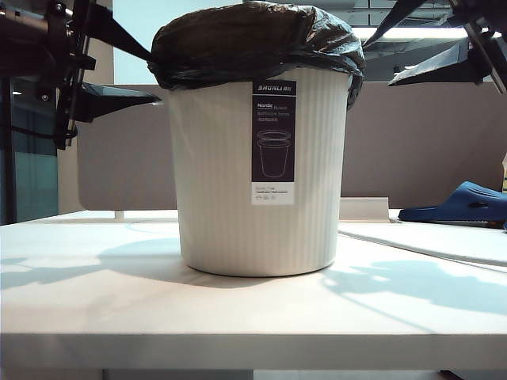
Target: Open the ring lid of the trash can, pull out the black garbage bag inside, and place it on the table.
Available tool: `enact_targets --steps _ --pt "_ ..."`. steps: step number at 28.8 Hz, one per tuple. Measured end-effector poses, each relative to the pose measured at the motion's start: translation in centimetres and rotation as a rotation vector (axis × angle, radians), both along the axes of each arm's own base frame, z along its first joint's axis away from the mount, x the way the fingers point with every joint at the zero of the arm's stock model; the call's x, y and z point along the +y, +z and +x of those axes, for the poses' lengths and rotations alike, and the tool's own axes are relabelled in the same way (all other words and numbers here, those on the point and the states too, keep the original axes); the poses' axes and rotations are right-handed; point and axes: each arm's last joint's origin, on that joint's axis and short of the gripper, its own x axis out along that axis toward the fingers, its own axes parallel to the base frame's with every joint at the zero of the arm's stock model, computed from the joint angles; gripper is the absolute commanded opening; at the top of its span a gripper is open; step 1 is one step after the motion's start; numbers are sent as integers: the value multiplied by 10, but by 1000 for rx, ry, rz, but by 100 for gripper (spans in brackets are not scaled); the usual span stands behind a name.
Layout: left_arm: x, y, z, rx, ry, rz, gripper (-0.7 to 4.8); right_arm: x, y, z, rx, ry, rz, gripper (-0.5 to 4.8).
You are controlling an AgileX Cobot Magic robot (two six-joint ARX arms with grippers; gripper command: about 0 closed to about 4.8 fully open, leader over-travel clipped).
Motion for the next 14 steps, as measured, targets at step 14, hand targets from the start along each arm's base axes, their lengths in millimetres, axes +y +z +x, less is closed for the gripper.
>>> enact_targets --steps 14 --pt "0 -2 0 7 17 16 47 0 0 0 0 0 0 256"
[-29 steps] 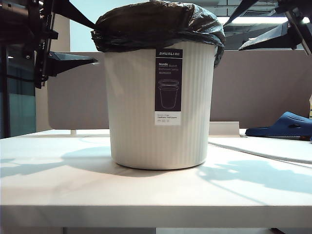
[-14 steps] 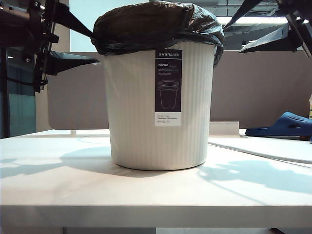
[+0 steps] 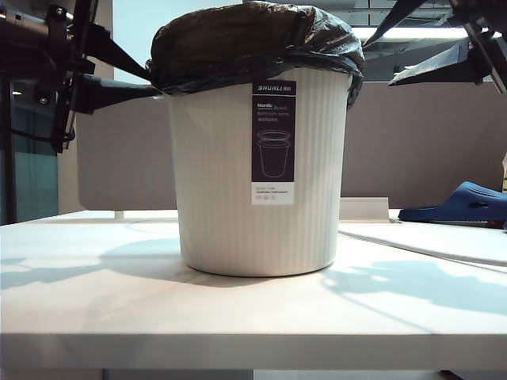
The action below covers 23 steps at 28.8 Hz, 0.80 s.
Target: Open the ring lid of the trash can, pull out the black garbage bag inside, and place it on the table.
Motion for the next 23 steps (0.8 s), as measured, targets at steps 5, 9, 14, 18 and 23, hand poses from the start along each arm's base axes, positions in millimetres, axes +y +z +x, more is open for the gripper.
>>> enact_targets --steps 5,9,14,18,23 --pt "0 0 0 -2 0 1 -6 0 0 0 0 0 0 256" --pt "0 0 0 -3 0 3 -6 0 0 0 3 -1 3 256" --pt "0 0 0 -4 0 3 -6 0 0 0 49 -16 48 256" --pt "0 0 0 -5 0 4 -6 0 0 0 65 -17 62 257" --pt "0 0 0 -5 0 4 -6 1 0 -1 86 -6 85 257"
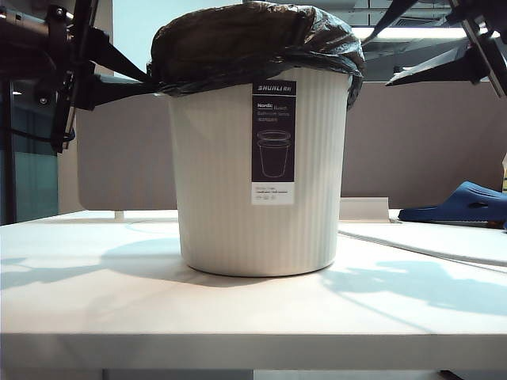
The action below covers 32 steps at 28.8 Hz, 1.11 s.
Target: Open the ring lid of the trash can, pull out the black garbage bag inside, and place it on the table.
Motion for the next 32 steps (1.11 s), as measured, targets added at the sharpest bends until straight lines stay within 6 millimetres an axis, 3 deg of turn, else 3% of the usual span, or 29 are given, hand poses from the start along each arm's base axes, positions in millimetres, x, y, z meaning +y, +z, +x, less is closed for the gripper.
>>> enact_targets --steps 18,22,32 --pt "0 0 -1 0 -25 -1 -6 25 -4 -2 -18 113 75 256" --pt "0 0 -1 0 -27 -1 -6 26 -4 -1 -25 111 76 189" --pt "0 0 -1 -1 -27 -1 -6 35 -13 0 7 135 64 217"
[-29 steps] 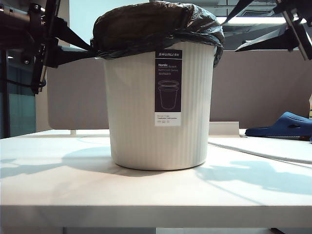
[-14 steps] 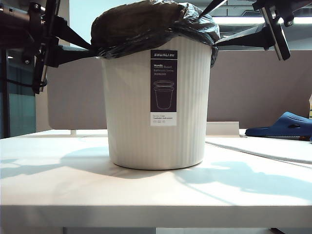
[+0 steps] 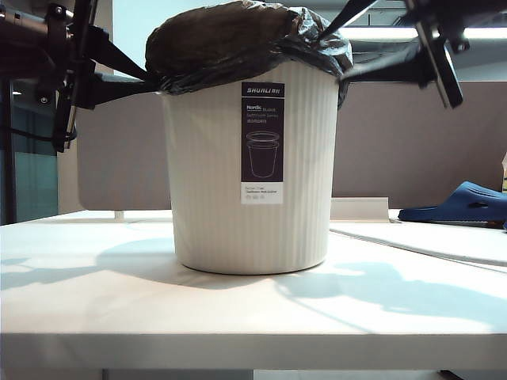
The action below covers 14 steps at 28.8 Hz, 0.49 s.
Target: Open the ring lid of the trash can, pull out the black garbage bag inside, and place it on the table.
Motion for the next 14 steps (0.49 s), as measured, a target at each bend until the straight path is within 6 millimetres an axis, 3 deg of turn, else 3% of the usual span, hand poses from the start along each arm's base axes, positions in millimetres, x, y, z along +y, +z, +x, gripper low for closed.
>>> enact_targets --steps 4,11,14 --pt "0 0 0 -8 -1 7 -6 5 -1 -3 -1 3 11 235" --pt "0 0 0 -10 -19 8 -6 -3 -43 -19 -52 -39 230 234" --pt "0 0 0 -10 -20 8 -6 -6 -44 -27 -140 -34 317 235"
